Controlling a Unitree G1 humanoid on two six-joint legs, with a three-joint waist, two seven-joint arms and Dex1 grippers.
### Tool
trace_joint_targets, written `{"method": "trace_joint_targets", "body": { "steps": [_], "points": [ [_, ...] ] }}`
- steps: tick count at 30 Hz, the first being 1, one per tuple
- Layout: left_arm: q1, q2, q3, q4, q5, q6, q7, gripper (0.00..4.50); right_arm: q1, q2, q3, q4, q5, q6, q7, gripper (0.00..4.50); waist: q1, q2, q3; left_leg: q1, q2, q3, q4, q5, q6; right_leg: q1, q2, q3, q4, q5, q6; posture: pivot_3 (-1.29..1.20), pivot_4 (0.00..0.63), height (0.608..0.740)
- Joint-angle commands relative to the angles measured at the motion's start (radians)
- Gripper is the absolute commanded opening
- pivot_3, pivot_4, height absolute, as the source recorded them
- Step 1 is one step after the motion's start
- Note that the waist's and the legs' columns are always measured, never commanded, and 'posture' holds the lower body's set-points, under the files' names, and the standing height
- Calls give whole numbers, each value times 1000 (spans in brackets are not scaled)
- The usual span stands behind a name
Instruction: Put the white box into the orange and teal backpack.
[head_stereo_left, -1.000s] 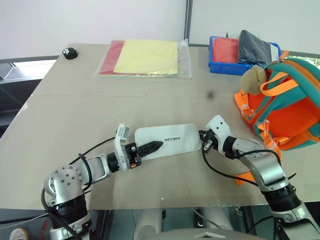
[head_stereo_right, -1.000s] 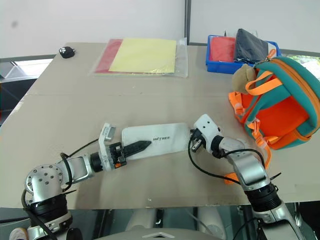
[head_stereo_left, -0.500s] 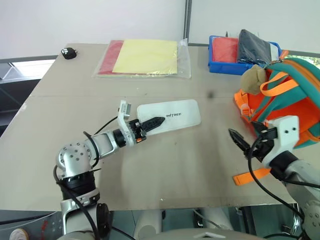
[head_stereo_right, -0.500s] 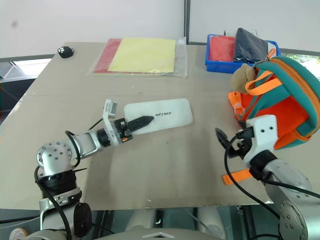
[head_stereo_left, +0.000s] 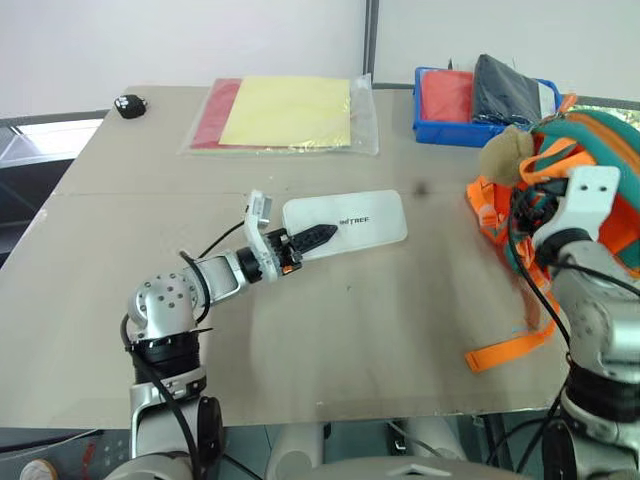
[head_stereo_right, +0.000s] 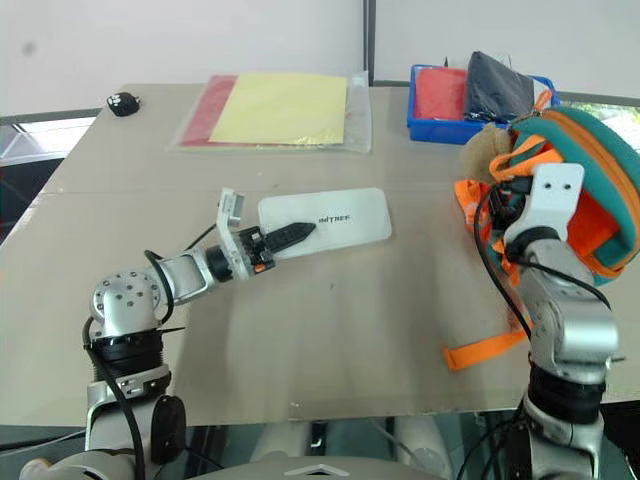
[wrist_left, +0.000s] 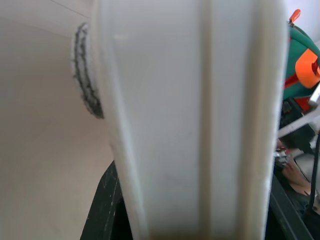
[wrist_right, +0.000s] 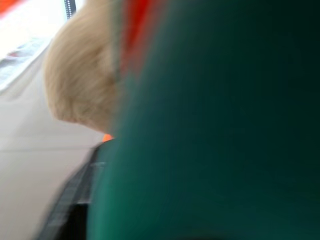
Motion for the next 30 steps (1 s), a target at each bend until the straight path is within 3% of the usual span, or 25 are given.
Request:
{"method": "trace_joint_targets", "body": {
  "steps": [1, 4, 8, 16, 21, 26, 30],
  "points": [
    [6, -1, 33, -64, -31, -40, 4, 1103, -26, -21, 17, 42, -40, -112, 25, 1213, -1, 0, 0, 0, 0, 0, 0, 0, 0, 0, 0, 0, 0, 0, 0, 0, 150, 740],
    [28, -5, 42, -83, -27, -72, 14, 1103, -50, -39, 46, 83, -55, -196, 76, 25, -2, 0, 0, -1, 0, 1, -1, 0, 0, -1, 0, 1, -1, 0, 0, 0, 150, 740],
    [42, -36, 98, -103, -36, -163, 48, 1103, -133, -67, 131, 118, -21, -338, 251, 0, -6, 1, 2, 0, 0, 2, -1, 0, 0, -1, 0, 3, 0, 0, 1, 0, 150, 740],
    [32, 8, 200, -100, -41, -299, 78, 1103, -346, -9, 197, 111, 202, -356, 542, 0, -21, 1, 3, 1, 1, 1, -1, 0, 0, -1, 1, 3, 1, 0, 1, 0, 150, 740],
    [66, 158, 284, -108, -44, -324, 22, 1103, -373, -34, 249, 42, 339, -257, 685, 0, -25, 0, 5, -5, 1, 0, -1, 0, 0, -4, 0, 0, 0, 0, 1, 0, 150, 740],
    [152, 299, 337, -159, -26, -355, -76, 1103, -254, -106, 353, 53, 267, -309, 790, 0, -16, 0, 5, -11, 0, -2, -1, 0, 0, -9, -2, -3, -1, 0, 1, 0, 150, 740],
    [264, 388, 376, -217, -23, -409, -255, 1103, -163, -144, 354, 70, 300, -353, 905, 0, -11, -1, 5, -11, -1, -1, 0, 0, 0, -9, -4, -4, -3, 0, 1, 0, 150, 740]
  ]
}}
